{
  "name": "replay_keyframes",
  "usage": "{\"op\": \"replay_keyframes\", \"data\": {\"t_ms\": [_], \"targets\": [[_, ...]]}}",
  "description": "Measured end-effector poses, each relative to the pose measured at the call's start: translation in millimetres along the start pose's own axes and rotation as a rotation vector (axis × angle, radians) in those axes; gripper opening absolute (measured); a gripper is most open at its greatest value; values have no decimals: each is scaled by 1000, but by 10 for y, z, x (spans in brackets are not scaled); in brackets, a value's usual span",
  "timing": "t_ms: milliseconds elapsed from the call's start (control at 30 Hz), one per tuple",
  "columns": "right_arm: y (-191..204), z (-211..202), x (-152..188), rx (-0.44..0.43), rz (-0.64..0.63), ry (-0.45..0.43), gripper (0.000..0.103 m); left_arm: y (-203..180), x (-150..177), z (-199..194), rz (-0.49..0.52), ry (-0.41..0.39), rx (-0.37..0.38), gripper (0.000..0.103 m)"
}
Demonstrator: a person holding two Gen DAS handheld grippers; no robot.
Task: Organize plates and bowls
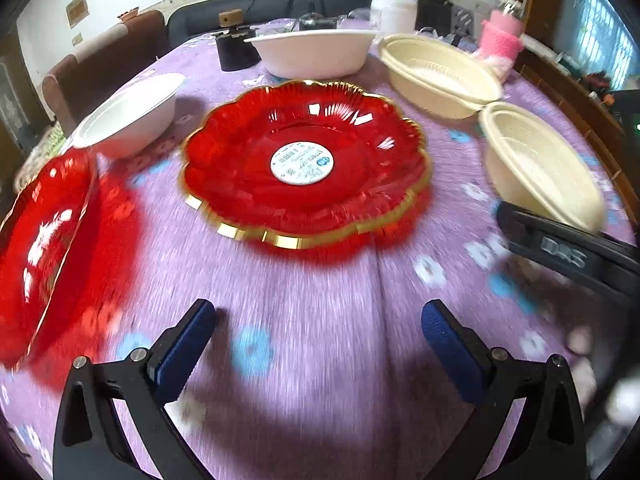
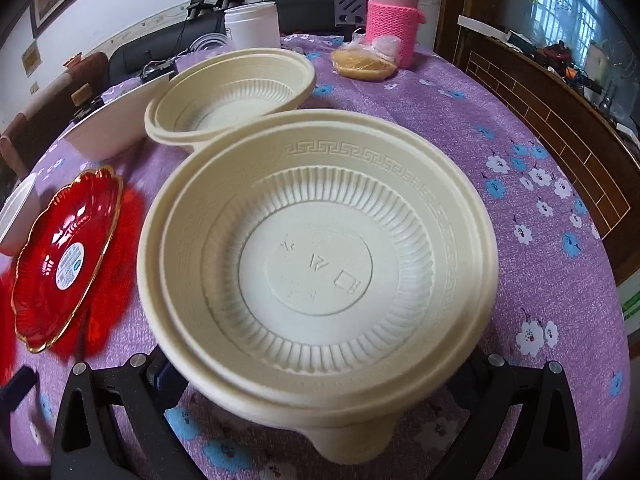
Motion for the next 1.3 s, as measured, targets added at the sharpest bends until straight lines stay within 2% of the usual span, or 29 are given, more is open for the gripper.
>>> {"op": "replay_keyframes", "data": {"t_ms": [100, 200, 267, 300, 333, 400, 467, 533, 600, 700, 800, 833, 867, 933, 1033, 1167, 1233, 1300], "targets": [[20, -25, 50, -7, -27, 3, 102, 83, 157, -388, 9, -105, 47, 103], [40, -71, 137, -22, -65, 0, 102, 362, 317, -860, -49, -239, 145, 103], [42, -115, 195, -35, -94, 3, 102, 636, 416, -1119, -99, -277, 159, 101], [29, -159, 225, -35, -94, -7, 100, 771, 461, -1228, -104, -292, 153, 96], [22, -288, 265, -35, -98, -51, 96, 945, 515, -1371, -99, -317, 116, 94], [51, -551, 293, -49, -112, -129, 96, 1297, 581, -1620, -120, -380, 28, 94], [162, -961, 291, -116, -127, -238, 96, 1647, 634, -1801, -178, -419, -39, 94], [326, -1286, 278, -191, -149, -310, 97, 1982, 661, -1871, -243, -406, -60, 95], [594, -1479, 241, -296, -192, -307, 97, 2308, 716, -1911, -318, -394, -52, 94], [1144, -1480, 267, -499, -258, -175, 97, 2661, 760, -1878, -392, -356, -14, 94], [1637, -1368, 359, -625, -301, -58, 94, 2816, 748, -1849, -393, -356, 18, 94], [1792, -1346, 402, -652, -317, -36, 87, 2880, 704, -1825, -388, -347, 11, 94], [1899, -1313, 414, -664, -333, -17, 83, 2952, 648, -1795, -381, -329, -5, 94], [2181, -1219, 479, -656, -363, 10, 83, 3091, 518, -1698, -393, -273, -26, 94], [2403, -1040, 502, -632, -372, 44, 83, 3342, 314, -1596, -416, -220, 21, 94], [2525, -860, 468, -575, -369, 55, 83, 3440, 73, -1295, -376, -151, -16, 94], [2563, -773, 437, -565, -348, 70, 83, 3442, 23, -1039, -383, -99, 17, 94], [2647, -712, 440, -542, -341, 70, 83, 3446, -8, -764, -404, -45, 88, 94]]}}
Point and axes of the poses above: each gripper's, at about its wrist camera, not at the fingertips, and z roughly the way its jaws point, y to its left, x to its underside, the point moved 2 cm from there along z, roughly the way its jaws point, and after that the axes turned 5 degrees about y, right-handed, at the moved point
